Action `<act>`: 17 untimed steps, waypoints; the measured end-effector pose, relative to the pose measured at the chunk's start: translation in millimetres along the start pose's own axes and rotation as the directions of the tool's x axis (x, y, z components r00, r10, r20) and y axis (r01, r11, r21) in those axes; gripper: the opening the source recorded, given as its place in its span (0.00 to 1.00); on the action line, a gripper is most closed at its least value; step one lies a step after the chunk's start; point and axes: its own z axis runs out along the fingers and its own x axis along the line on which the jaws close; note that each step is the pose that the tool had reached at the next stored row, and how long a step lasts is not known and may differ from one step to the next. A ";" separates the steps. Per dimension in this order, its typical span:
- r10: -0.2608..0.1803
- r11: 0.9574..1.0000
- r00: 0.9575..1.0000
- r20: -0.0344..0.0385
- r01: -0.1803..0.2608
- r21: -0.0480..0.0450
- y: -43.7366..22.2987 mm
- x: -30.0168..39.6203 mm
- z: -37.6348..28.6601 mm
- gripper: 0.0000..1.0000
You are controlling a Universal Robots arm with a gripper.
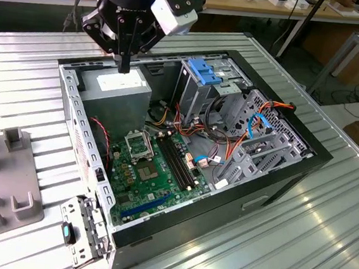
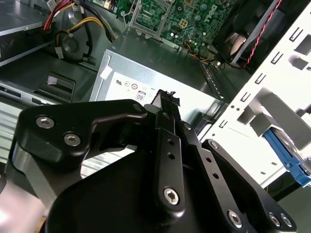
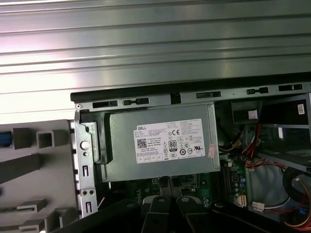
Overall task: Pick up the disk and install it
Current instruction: 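Reach for the disk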
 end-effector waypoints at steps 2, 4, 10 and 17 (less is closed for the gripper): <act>0.000 1.000 1.000 0.000 0.000 0.000 -0.1 1.1 0.0 0.11; 0.000 1.000 1.000 0.000 0.000 0.000 -0.2 2.5 0.0 0.11; 0.000 1.000 1.000 0.000 0.000 0.000 -0.5 6.9 -0.2 0.11; 0.000 1.000 1.000 0.000 0.000 0.000 -0.9 12.6 -0.3 0.11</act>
